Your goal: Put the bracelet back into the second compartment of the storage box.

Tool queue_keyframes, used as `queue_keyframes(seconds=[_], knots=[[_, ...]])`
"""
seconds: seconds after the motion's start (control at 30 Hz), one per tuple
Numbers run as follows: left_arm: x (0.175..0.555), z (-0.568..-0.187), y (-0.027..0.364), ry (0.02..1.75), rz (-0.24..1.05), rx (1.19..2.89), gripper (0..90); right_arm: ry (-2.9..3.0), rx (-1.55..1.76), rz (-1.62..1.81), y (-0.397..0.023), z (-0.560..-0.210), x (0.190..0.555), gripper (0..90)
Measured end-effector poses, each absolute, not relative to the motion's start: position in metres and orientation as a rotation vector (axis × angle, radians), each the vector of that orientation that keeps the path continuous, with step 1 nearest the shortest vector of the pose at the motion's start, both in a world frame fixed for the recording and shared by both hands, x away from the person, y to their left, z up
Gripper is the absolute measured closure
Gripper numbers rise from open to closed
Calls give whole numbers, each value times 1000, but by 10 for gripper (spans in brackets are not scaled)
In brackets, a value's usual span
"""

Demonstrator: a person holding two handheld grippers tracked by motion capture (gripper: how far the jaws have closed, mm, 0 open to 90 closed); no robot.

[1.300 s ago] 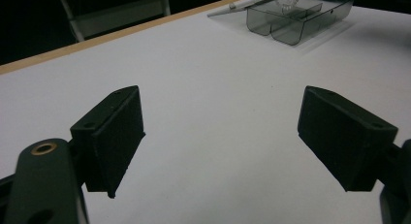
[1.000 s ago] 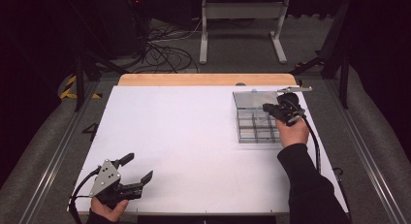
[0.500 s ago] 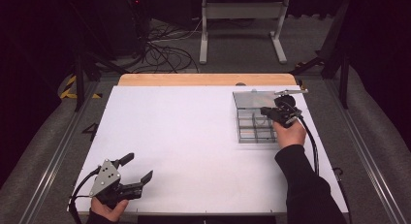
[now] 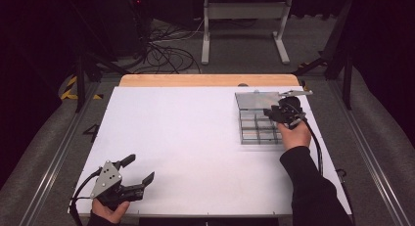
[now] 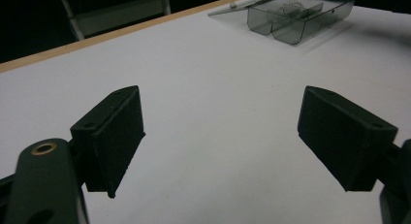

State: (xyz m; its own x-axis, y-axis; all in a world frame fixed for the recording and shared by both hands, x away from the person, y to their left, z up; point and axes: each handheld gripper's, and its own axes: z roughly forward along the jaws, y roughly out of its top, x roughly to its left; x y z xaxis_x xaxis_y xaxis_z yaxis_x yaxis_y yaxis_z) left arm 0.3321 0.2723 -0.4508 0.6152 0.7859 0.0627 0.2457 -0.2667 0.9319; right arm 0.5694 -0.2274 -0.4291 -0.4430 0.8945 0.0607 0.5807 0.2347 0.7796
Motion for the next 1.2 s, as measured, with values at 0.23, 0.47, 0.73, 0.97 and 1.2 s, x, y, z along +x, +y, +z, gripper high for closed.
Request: queue_keyframes(seconds=[0.23, 0.47, 0.73, 0.97, 1.2], knots=[[332, -451, 272, 835, 657, 1812, 173, 2124, 1276, 1102, -226, -423, 564, 283], [332, -450, 272, 835, 659, 1812, 173, 2137, 1213, 1123, -223, -409, 552, 156], [332, -450, 272, 831, 663, 1814, 173, 2177, 1147, 1196, -220, -393, 532, 69], [332, -450, 272, 830, 663, 1813, 174, 2196, 1081, 1225, -216, -384, 514, 34], [332, -450, 272, 829, 666, 1813, 173, 2198, 1053, 1253, -218, -380, 504, 21]])
